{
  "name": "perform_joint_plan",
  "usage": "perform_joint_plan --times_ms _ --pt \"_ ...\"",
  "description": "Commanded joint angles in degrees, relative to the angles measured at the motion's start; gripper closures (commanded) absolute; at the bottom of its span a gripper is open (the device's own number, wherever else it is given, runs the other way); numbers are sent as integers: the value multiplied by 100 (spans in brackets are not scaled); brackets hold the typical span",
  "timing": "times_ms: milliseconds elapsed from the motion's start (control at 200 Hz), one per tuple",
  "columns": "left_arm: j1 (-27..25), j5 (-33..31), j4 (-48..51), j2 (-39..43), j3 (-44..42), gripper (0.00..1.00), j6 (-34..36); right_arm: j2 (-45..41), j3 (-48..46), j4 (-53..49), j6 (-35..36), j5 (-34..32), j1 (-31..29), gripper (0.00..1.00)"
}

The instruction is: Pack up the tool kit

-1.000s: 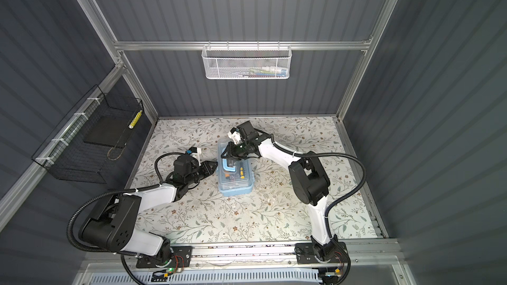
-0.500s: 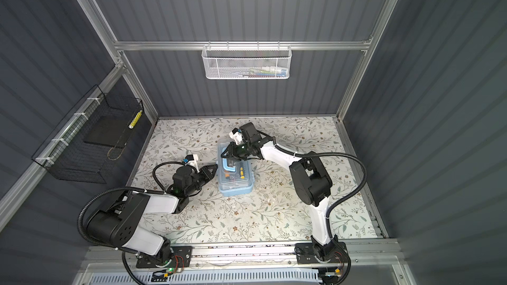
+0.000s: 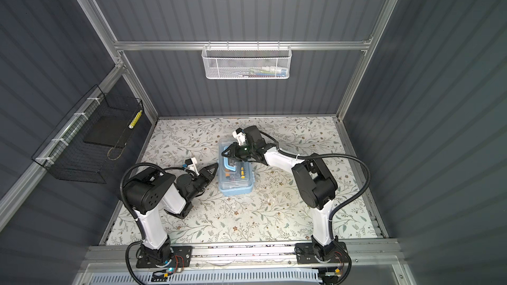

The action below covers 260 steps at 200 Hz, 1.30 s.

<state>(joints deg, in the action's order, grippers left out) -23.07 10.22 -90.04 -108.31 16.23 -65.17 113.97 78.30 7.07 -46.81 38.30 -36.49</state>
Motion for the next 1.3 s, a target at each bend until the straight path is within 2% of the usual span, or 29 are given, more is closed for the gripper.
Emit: perform_joint_plan --times_ms 0,60,115,185,230,280,330,360,465,540,620,665,820,905,976,1111,1161,1241,1296 --pt "-238 735 930 202 -110 66 119 643 -466 -896 241 -283 -289 59" --pt "-208 596 1873 768 -35 62 421 484 -281 -1327 427 -554 -281 50" --pt "-206 374 3201 1443 192 57 850 317 -94 -1720 610 -897 -280 43" --pt "-200 -102 4961 2252 596 47 1436 199 184 -2188 786 -1261 -247 36" --pt "-189 -485 5822 2683 822 39 1751 192 422 -2491 881 -1445 -228 33" --pt "-143 -837 6765 3065 1147 34 2090 257 818 -2994 1063 -1666 -222 30" --pt "-66 -1110 7244 3353 1346 29 2294 346 1222 -3553 1264 -1842 -218 28" --pt "-21 -1196 7439 3470 1436 26 2387 360 1385 -3735 1362 -2166 -231 27" --pt "84 -1353 8060 3585 1858 22 2664 420 1872 -4343 1633 -2617 -226 23" --pt "108 -1510 8290 3533 2083 14 2817 478 2142 -4794 1807 -2928 -231 21" --pt "128 -1659 8498 3447 2310 3 2982 336 2120 -4916 1892 -3283 -219 19" --pt "136 -1796 8625 3406 2418 1 3077 229 2113 -4963 1945 -3424 -206 18" --pt "234 -2041 8816 3378 2597 0 3241 -311 1947 -4864 2057 -3812 -157 14" --pt "250 -2367 8955 3391 2699 0 3311 -663 1834 -4877 2185 -4038 -124 12" --pt "250 -2732 8940 3468 2680 0 3473 -1182 1347 -4524 2232 -4115 -24 11" --pt "251 -3706 8426 3729 2251 0 4125 -2478 -221 -3261 2117 -3844 404 9" --pt "251 -4031 7918 3842 1894 0 4532 -2791 -655 -3011 2142 -3877 539 8" --pt "250 -4379 6748 4125 1083 0 5301 -3030 -956 -3097 2340 -4275 633 7" --pt "250 -4879 6054 4293 603 0 5655 -3107 -1058 -3233 2481 -4681 651 6"
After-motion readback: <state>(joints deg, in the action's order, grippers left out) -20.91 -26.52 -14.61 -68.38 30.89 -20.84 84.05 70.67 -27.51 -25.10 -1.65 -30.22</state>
